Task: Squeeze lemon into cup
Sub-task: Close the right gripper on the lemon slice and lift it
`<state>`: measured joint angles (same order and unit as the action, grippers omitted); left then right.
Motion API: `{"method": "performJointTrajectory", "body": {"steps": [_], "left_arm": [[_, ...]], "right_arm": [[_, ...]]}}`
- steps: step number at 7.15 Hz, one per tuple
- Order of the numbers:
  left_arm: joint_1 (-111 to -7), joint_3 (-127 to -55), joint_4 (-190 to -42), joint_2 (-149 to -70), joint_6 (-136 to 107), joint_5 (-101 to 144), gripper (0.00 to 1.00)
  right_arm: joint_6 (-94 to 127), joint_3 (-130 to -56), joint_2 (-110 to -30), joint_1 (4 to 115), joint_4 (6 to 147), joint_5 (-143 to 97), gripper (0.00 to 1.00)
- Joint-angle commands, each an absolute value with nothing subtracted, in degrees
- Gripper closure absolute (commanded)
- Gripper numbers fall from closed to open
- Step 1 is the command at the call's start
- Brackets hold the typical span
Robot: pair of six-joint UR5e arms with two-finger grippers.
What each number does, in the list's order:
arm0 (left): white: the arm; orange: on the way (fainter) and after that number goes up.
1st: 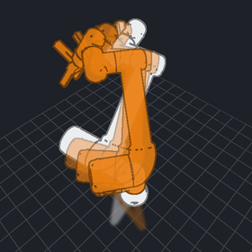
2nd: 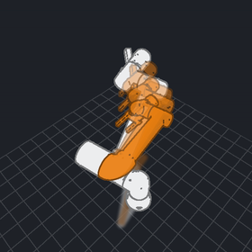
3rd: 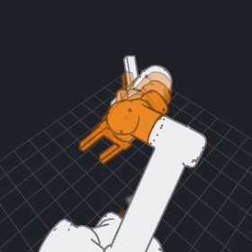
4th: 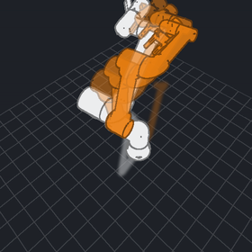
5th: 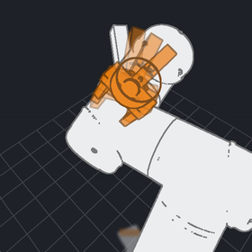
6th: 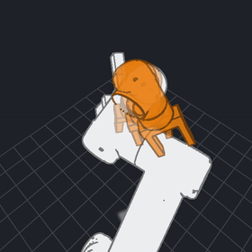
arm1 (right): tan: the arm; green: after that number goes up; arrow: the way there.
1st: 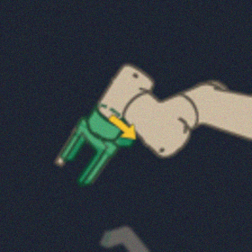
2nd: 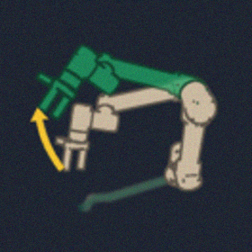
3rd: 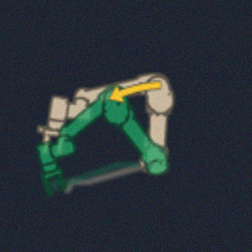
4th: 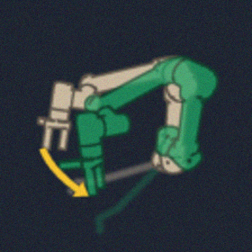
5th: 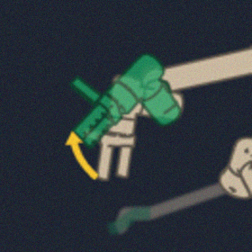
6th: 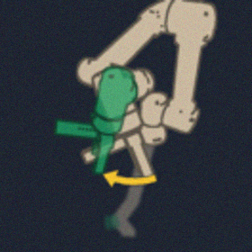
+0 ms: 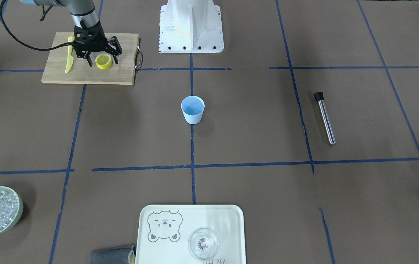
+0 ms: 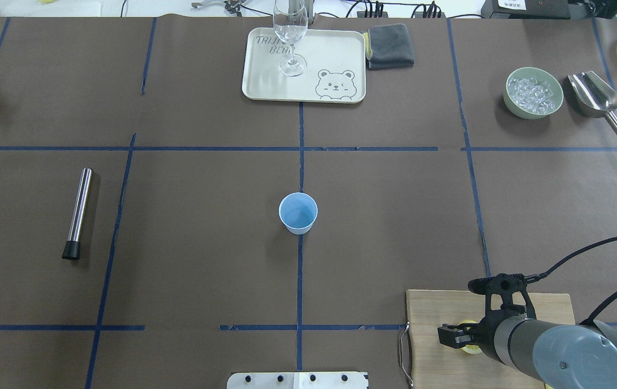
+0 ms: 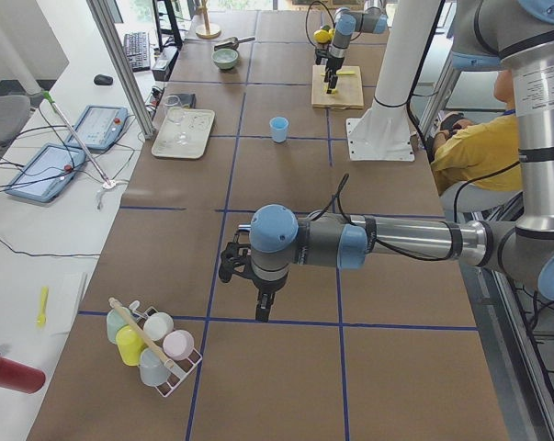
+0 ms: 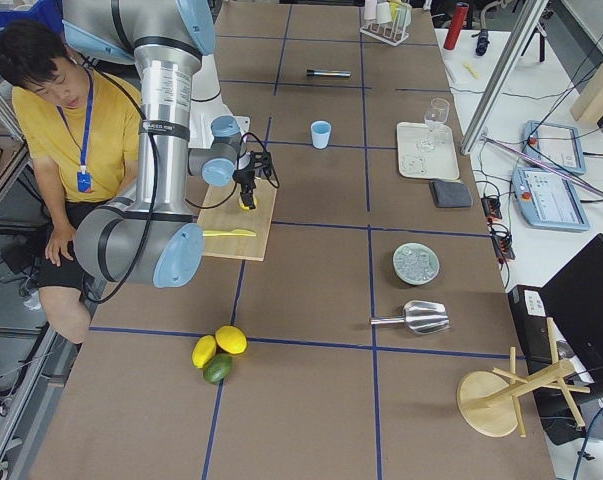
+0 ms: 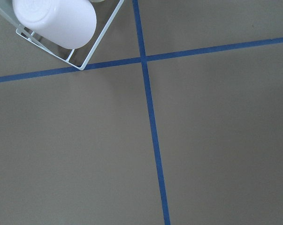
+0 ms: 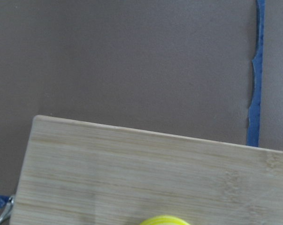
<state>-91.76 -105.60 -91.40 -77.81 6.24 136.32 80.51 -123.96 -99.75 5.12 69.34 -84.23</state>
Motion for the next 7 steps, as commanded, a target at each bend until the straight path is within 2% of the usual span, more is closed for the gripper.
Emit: {"method": "performJointTrajectory", "body": {"steps": [1,5,7], "left_arm": [[-91.76,-105.73,-91.41,-77.87,6.24,136.32,0.00],[-91.85,-105.73,-91.41,-77.87,6.15,136.23,0.00],[-91.76,-105.64,-91.41,-77.87,6.15,136.23,0.00]], "right_arm": [[80.51,-124.01,-99.93,4.84,69.26,-84.29,0.00],[80.51,-124.01,-100.46,3.25,69.26,-84.29,0.02],[80.51,-124.01,-100.72,3.08,69.35,-84.29,0.09]]}}
